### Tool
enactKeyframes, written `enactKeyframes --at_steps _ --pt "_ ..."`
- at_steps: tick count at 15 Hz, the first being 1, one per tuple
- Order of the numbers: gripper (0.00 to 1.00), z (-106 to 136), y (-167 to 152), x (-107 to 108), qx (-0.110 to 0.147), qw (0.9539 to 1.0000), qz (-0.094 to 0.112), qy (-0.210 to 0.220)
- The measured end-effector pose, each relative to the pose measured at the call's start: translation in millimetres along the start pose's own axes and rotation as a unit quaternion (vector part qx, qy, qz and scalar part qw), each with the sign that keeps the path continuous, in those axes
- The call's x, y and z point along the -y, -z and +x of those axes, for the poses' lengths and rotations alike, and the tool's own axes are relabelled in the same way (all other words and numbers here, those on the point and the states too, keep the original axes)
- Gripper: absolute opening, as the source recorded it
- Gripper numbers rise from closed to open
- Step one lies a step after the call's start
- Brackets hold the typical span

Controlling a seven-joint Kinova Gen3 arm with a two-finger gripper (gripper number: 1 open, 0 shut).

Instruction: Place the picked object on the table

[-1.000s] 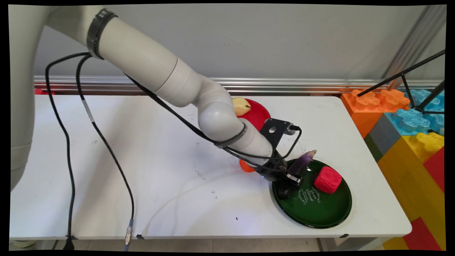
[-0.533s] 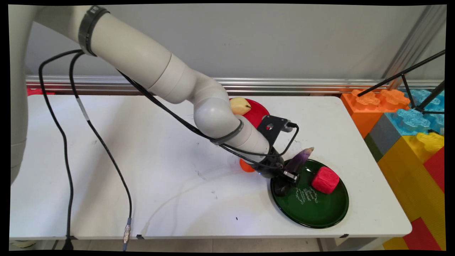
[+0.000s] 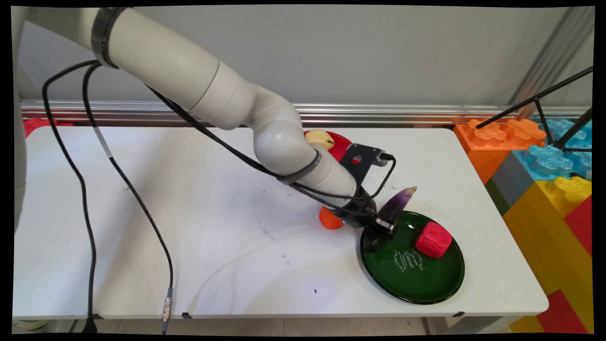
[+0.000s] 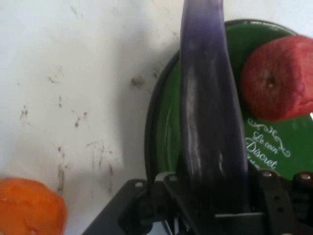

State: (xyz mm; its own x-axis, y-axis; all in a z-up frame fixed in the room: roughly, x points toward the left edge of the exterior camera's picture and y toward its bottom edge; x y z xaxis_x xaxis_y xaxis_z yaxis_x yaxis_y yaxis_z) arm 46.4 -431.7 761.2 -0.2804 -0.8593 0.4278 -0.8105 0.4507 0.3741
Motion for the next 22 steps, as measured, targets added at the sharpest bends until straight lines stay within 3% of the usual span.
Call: enactKeyframes --at_steps 11,16,20,22 --pt "0.00 25.0 37.1 -12.8 -0.015 0.9995 -0.014 -0.022" --pt "0.00 31.8 67.6 -11.0 -0.008 0.9983 -0.010 -0.057" --pt "0.00 28.4 99.1 -1.7 0.012 0.9933 -0.010 -0.114" --pt "0.00 22.6 115.7 6.3 0.028 0.9872 -0.012 -0.156"
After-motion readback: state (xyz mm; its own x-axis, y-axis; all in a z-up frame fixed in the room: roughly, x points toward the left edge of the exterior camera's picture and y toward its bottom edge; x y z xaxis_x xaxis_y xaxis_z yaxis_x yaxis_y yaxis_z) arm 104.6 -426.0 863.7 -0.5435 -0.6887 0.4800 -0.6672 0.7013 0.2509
